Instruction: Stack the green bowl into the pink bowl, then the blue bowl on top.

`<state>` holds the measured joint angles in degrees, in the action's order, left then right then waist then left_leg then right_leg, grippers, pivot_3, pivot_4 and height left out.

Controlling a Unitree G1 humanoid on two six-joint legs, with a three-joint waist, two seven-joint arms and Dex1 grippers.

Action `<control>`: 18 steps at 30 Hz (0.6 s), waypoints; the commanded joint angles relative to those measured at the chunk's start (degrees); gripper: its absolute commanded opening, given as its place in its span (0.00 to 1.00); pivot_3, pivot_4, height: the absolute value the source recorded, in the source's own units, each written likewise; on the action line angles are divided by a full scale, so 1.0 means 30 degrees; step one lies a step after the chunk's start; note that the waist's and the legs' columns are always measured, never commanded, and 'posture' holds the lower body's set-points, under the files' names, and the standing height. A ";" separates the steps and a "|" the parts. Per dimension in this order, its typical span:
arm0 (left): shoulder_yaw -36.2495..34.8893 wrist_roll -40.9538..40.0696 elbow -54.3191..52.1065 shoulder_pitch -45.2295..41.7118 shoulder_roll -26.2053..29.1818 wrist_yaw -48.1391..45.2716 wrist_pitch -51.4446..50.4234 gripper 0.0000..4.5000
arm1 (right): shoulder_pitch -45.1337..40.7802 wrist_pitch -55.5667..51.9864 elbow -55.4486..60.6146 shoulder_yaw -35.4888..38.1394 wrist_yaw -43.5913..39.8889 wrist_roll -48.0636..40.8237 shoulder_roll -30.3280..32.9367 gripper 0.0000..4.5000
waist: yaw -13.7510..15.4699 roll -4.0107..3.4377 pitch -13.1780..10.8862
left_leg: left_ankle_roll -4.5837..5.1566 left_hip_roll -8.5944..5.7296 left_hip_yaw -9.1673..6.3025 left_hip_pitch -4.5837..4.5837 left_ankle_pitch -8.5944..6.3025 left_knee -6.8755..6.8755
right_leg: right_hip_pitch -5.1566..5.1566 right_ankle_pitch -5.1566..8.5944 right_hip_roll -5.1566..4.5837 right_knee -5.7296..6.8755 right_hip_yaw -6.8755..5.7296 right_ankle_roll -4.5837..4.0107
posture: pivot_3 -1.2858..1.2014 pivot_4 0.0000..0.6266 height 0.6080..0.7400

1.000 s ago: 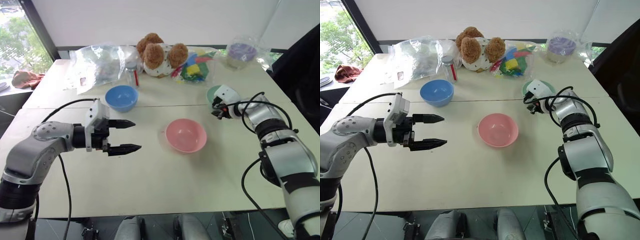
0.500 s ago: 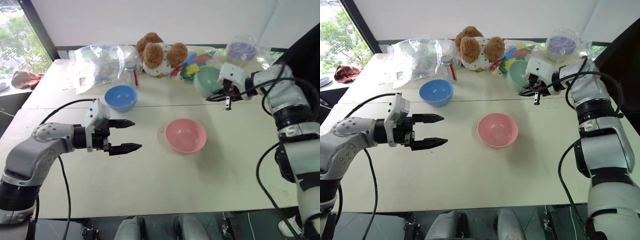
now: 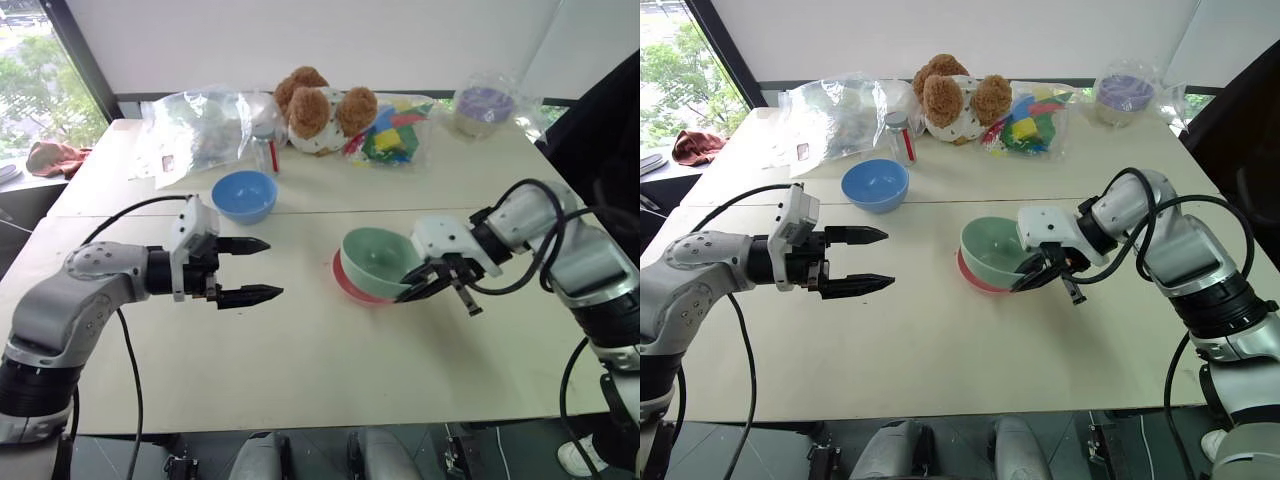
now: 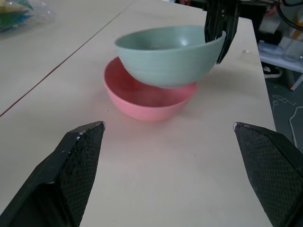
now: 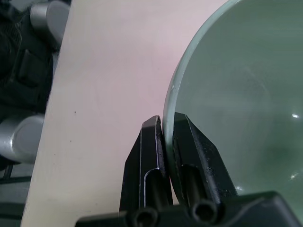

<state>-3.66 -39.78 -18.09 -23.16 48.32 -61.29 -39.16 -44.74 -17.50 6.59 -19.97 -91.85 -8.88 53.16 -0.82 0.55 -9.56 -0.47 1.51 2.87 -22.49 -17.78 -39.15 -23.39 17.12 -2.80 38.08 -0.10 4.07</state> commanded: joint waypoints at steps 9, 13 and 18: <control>-0.0738 -0.0191 -0.0476 -0.0042 -0.0136 0.0573 0.0170 1.00 | -0.0442 0.2220 -0.0548 -0.0282 0.0971 0.1831 -0.0887 0.81 | 0.0003 0.0002 0.0000 | 0.0000 0.0002 0.0005 0.0001 0.0003 -0.0005 | 0.0000 0.0000 0.0016 0.0002 -0.0001 0.0000 | 0.52 0.24 1.00; -0.0924 -0.0244 -0.0562 0.0124 -0.0185 0.0935 0.0182 1.00 | -0.0804 0.0629 0.0400 0.0595 0.0593 0.0530 -0.0728 0.98 | 0.0009 0.0004 -0.0002 | 0.0000 0.0003 0.0004 0.0000 0.0002 -0.0005 | 0.0000 0.0000 0.0017 0.0000 -0.0001 0.0001 | 0.52 0.24 1.00; -0.1258 0.0060 -0.0435 0.0136 -0.0329 0.1561 0.0544 1.00 | -0.2244 -0.3259 0.0524 0.2952 0.1128 -0.2259 -0.0610 0.98 | -0.0007 0.0005 -0.0002 | 0.0000 0.0004 0.0003 0.0000 0.0003 -0.0009 | 0.0001 0.0000 0.0013 0.0003 0.0001 0.0001 | 0.52 0.24 1.00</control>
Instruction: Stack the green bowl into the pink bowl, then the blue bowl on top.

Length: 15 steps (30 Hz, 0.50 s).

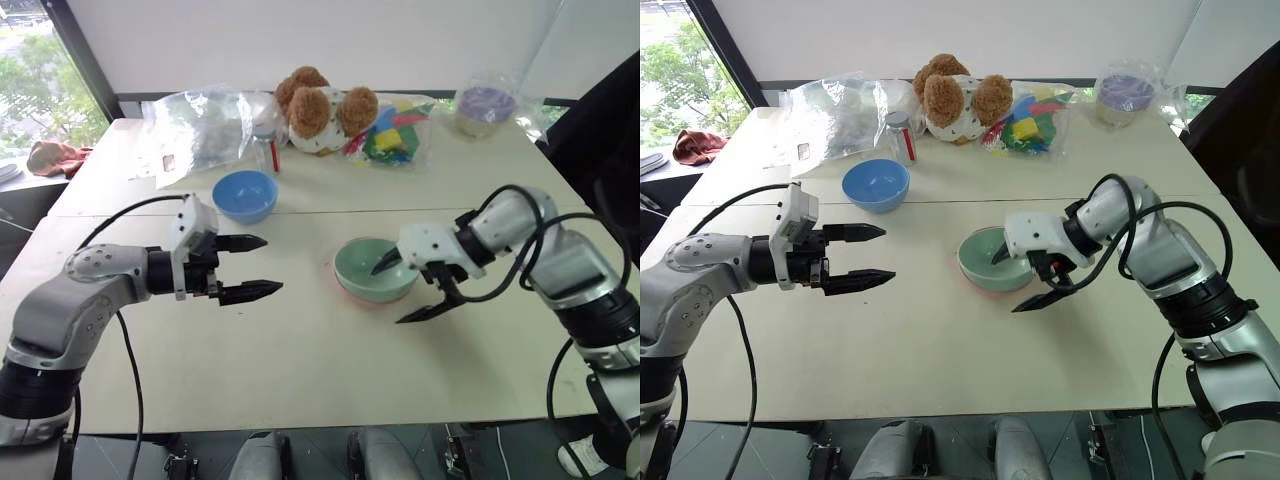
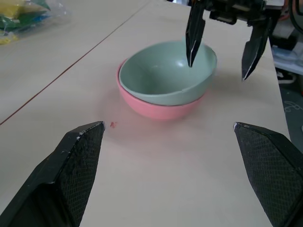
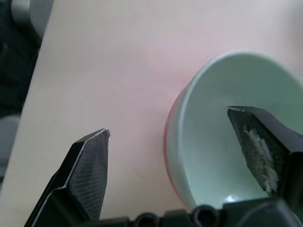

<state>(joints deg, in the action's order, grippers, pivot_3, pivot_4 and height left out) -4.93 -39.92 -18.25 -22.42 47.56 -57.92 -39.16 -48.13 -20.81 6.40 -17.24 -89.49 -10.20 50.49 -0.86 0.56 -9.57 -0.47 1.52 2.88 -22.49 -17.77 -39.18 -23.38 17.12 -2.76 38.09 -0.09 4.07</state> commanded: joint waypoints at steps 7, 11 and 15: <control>0.0249 0.6215 0.2448 -0.1628 0.0603 0.3411 0.4463 1.00 | -0.1490 -1.3114 0.2119 0.7237 0.3747 -0.9244 -0.0278 0.98 | 0.0069 0.0008 0.0002 | 0.0000 0.0002 -0.0016 -0.0005 -0.0001 0.0015 | 0.0001 0.0000 -0.0015 -0.0010 -0.0004 -0.0001 | 0.52 0.24 1.00; 0.1501 0.9510 0.4806 -0.2873 0.0742 0.4551 0.6579 1.00 | -0.1015 -1.6925 0.2790 0.9277 0.6866 -1.1620 -0.1118 0.98 | 0.0043 0.0008 0.0003 | 0.0002 -0.0003 -0.0002 -0.0003 -0.0001 0.0014 | 0.0000 -0.0001 -0.0027 -0.0005 0.0003 -0.0001 | 0.52 0.24 1.00; 0.3517 1.2053 0.7969 -0.4630 0.0261 0.3969 0.9605 1.00 | -0.0781 -1.9106 0.3793 1.1326 0.9315 -1.4060 -0.2238 0.98 | 0.0072 0.0008 0.0003 | 0.0002 -0.0002 -0.0001 -0.0027 -0.0002 0.0021 | -0.0027 -0.0001 -0.0029 0.0000 0.0003 -0.0001 | 0.52 0.24 1.00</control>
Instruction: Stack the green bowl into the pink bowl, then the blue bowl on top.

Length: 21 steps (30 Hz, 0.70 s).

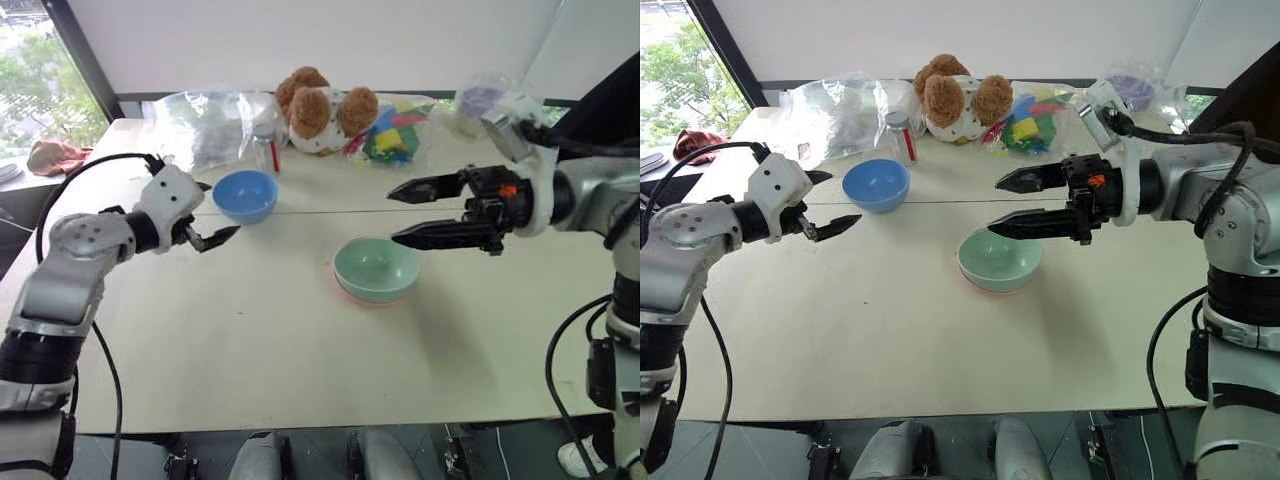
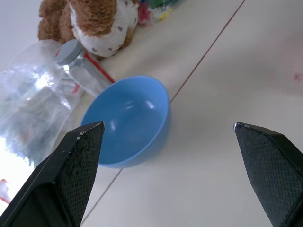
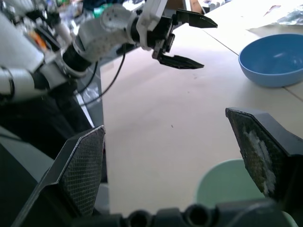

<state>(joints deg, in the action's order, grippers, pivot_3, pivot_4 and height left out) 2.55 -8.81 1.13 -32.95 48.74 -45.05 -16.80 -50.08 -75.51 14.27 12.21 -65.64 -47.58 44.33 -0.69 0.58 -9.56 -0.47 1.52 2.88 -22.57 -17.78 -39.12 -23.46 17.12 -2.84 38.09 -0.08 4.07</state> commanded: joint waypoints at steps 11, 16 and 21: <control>0.5039 0.7542 1.5350 -0.7810 -0.3697 0.1179 0.9801 1.00 | 0.0750 -0.0728 0.2977 0.2111 0.4454 -0.4446 0.0114 0.98 | 0.0029 0.0010 0.0006 | 0.0022 -0.0017 0.0016 -0.0259 -0.0003 -0.0054 | -0.0253 -0.0009 0.0035 0.0041 -0.0015 0.0016 | 0.52 0.24 1.00; 0.5642 0.8957 1.9843 -0.9608 -0.5134 0.2686 1.1313 0.94 | 0.1198 -0.0459 0.3323 0.2206 0.5278 -0.5233 0.0570 1.00 | 0.0011 0.0010 0.0006 | 0.0020 -0.0011 0.0031 -0.0303 -0.0001 -0.0050 | -0.0318 -0.0012 0.0053 0.0045 -0.0027 0.0023 | 0.52 0.24 1.00; 0.5480 0.9525 2.2105 -1.0526 -0.5859 0.3686 1.1925 0.47 | 0.1446 -0.0132 0.3403 0.2336 0.6189 -0.6055 0.0916 1.00 | 0.0031 0.0013 0.0005 | 0.0021 -0.0013 0.0046 -0.0307 -0.0001 -0.0055 | -0.0323 -0.0014 0.0045 0.0044 -0.0027 0.0025 | 0.52 0.24 1.00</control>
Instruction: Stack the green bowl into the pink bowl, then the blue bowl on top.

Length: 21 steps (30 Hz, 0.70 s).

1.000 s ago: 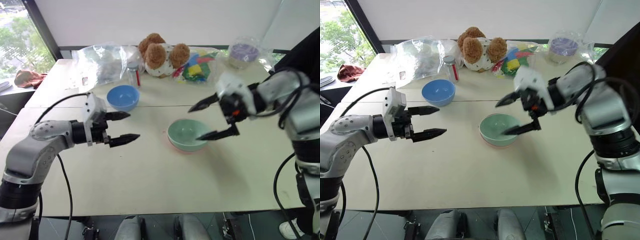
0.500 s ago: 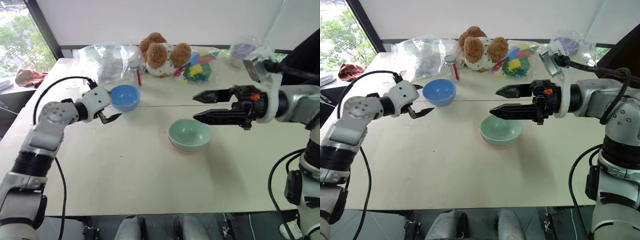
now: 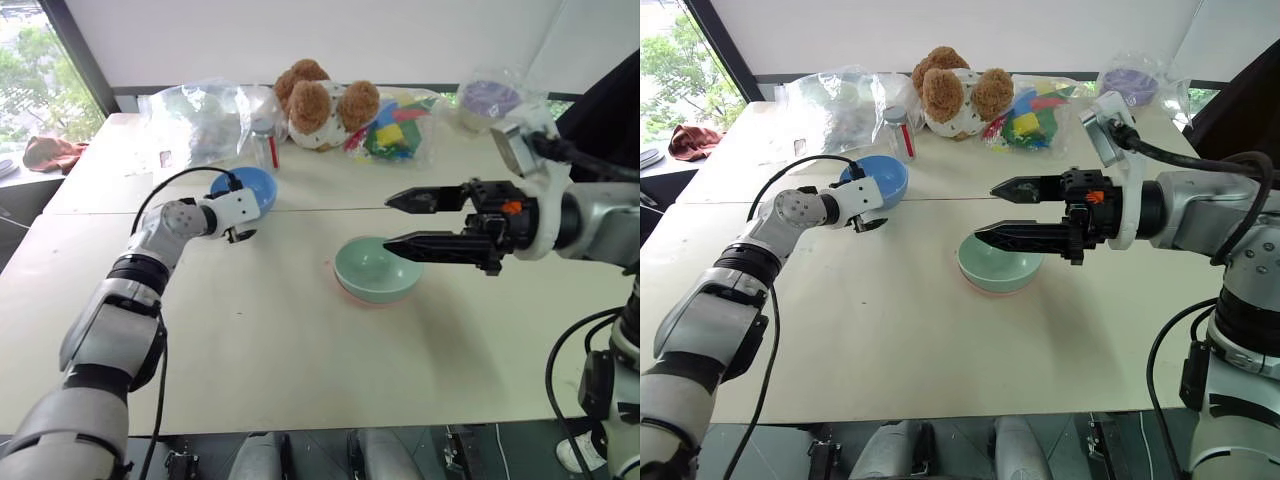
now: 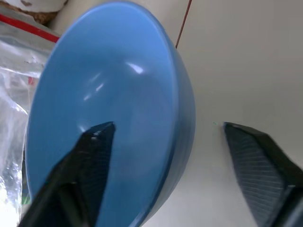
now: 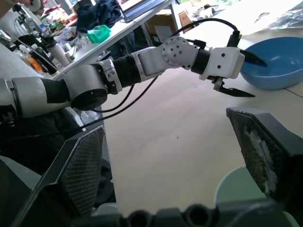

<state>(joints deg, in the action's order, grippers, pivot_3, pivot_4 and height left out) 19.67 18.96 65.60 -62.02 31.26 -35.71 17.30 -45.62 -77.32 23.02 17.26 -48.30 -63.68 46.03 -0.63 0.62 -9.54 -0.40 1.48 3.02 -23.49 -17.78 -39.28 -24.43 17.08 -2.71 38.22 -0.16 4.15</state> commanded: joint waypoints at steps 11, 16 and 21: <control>-0.3565 -0.5072 -0.0845 -0.2395 -0.0847 -0.8467 0.2997 0.00 | 0.1210 0.1458 0.0558 0.0769 0.0812 -0.1036 0.2335 1.00 | 0.0127 0.0006 0.0000 | -0.0009 -0.0002 0.0003 -0.0011 0.0005 -0.0006 | 0.0000 0.0000 -0.0002 -0.0001 -0.0002 0.0001 | 0.52 0.24 1.00; -0.4562 -0.8670 -0.4020 -0.2945 -0.2374 -1.4750 0.1372 0.00 | 0.3141 0.2344 0.0964 0.1218 -0.0224 -0.0372 0.4432 1.00 | 0.0449 0.0007 0.0001 | -0.0106 -0.0019 0.0010 -0.0030 0.0060 -0.0064 | 0.0006 -0.0001 0.0027 -0.0009 -0.0001 0.0002 | 0.52 0.24 1.00; -0.3695 -1.1109 -0.6386 -0.3594 -0.4081 -1.8825 -0.1683 0.00 | 0.6711 0.3607 0.2560 0.2655 -0.1962 0.0781 0.6964 1.00 | 0.0454 0.0006 0.0001 | 0.0017 -0.0015 -0.0008 -0.0032 -0.0010 -0.0103 | 0.0028 -0.0001 0.0055 -0.0005 0.0005 0.0010 | 0.52 0.24 1.00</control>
<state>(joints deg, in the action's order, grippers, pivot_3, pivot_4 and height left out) 8.22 -11.40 49.13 -70.42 18.94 -89.88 14.28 -26.38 -68.25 28.25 21.84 -52.59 -61.95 65.11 0.73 0.64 -9.54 -0.32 1.44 2.99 -23.59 -17.83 -39.68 -24.34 17.07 -2.54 38.24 -0.14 4.18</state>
